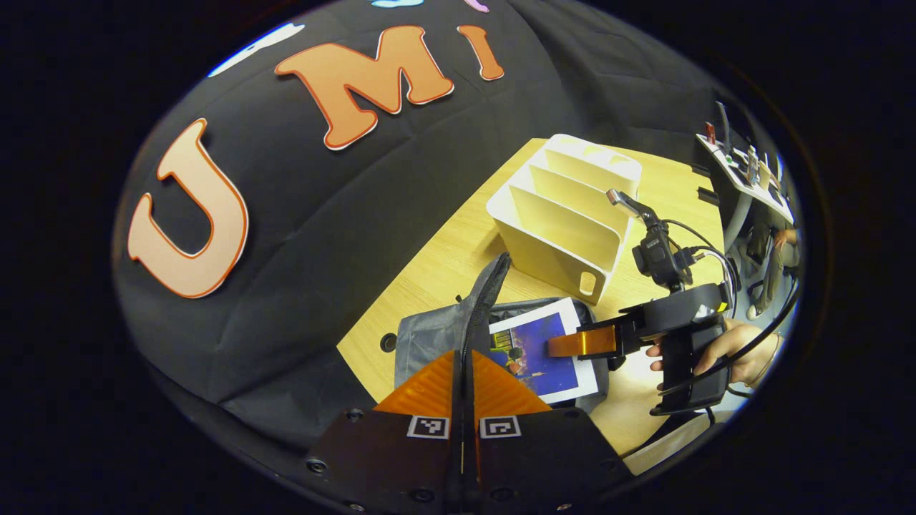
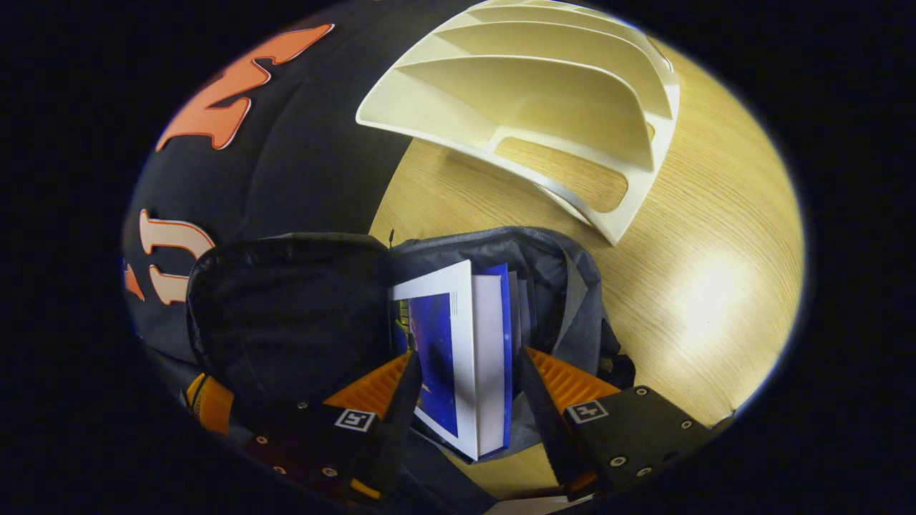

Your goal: Open the schoolbag, grab two books from the bookshelf and put them into the schoolbag.

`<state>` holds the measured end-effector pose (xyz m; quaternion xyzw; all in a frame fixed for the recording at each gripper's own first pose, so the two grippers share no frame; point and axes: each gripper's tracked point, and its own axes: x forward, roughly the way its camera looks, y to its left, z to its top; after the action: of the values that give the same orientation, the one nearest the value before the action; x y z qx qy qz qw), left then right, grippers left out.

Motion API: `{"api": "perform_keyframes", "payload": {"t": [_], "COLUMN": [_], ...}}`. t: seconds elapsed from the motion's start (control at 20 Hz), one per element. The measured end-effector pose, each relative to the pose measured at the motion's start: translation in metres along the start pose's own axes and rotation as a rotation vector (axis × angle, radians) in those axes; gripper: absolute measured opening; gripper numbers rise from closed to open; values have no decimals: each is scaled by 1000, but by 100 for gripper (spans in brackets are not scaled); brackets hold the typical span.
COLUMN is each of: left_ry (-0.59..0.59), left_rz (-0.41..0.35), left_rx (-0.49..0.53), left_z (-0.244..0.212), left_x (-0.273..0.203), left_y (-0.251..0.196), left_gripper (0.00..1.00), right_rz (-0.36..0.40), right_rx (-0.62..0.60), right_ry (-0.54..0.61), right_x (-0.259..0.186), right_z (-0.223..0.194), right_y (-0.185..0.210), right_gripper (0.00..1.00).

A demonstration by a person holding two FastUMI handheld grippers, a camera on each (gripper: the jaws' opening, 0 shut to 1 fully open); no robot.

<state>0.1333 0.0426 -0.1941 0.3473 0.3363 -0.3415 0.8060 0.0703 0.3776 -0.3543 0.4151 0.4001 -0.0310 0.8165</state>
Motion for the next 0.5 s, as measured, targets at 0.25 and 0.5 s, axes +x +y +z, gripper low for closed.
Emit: {"api": "perform_keyframes", "payload": {"t": [0.25, 0.5], "left_ry": [11, 20], "left_rz": [6, 14], "left_rx": [5, -109], "left_z": [-1, -11], "left_x": [-2, -1], "left_y": [-9, -4], "left_gripper": [2, 2], "right_rz": [-43, -49], "right_rx": [-61, -86], "right_ry": [37, 117], "right_x": [8, -3], "right_z": [-10, -15], "right_y": [5, 2], "right_gripper": [87, 92]}}
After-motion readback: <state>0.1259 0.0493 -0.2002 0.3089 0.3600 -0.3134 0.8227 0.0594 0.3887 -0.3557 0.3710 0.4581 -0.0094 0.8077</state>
